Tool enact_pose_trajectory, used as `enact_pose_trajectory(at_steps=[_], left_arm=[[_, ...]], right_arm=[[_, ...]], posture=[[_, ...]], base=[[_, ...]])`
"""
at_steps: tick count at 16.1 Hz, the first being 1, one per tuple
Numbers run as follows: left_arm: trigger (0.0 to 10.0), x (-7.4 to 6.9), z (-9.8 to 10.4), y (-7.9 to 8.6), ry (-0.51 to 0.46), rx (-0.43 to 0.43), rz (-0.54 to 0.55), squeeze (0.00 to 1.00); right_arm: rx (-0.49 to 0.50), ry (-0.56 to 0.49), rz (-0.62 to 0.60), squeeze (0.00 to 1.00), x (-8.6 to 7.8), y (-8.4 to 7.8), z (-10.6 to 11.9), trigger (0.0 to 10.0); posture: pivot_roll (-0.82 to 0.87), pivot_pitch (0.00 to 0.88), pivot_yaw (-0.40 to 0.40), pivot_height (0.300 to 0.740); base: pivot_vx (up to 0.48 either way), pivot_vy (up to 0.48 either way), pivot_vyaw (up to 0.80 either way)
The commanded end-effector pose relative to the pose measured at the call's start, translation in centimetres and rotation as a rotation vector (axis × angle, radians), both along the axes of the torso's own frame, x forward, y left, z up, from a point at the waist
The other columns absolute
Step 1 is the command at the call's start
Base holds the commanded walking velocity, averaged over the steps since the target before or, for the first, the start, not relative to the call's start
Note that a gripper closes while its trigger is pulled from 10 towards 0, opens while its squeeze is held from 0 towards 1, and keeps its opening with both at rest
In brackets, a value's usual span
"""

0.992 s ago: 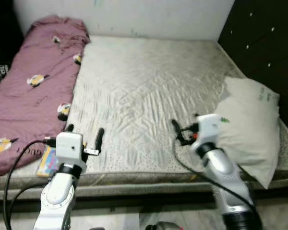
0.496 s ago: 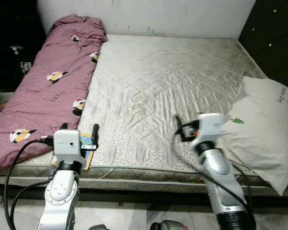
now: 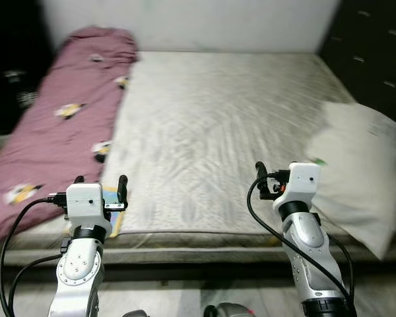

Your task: Clean up the room

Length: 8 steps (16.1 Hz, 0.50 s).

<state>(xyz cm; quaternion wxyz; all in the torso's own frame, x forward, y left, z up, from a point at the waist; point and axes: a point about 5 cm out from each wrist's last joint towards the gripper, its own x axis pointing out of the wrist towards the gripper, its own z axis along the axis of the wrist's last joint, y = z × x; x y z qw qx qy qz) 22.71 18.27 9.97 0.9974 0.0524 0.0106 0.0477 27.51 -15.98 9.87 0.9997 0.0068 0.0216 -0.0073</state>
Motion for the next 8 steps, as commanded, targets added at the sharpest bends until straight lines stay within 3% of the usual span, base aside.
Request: enact_pose_trajectory(at_steps=[1, 3, 8], left_arm=[[10.0, 0.01, -0.03, -0.25, 0.005, 0.003, -0.016, 0.00], [10.0, -0.07, -0.03, -0.36, 0.003, 0.000, -0.021, 0.00], [10.0, -0.03, -0.05, -0.80, 0.006, -0.019, -0.043, 0.00]], right_arm=[[-0.001, -0.010, 0.018, 0.00, 0.39, 0.11, 0.23, 10.0], [-0.005, -0.005, 0.033, 0.00, 0.49, 0.30, 0.11, 10.0], [-0.016, -0.012, 0.058, 0.00, 0.60, 0.53, 0.28, 10.0]], posture=[[0.02, 0.021, -0.028, 0.740], [0.02, 0.021, -0.033, 0.740], [0.01, 0.030, -0.039, 0.740]], base=[[0.000, 0.000, 0.00], [0.000, 0.000, 0.00], [0.000, -0.289, 0.00]])
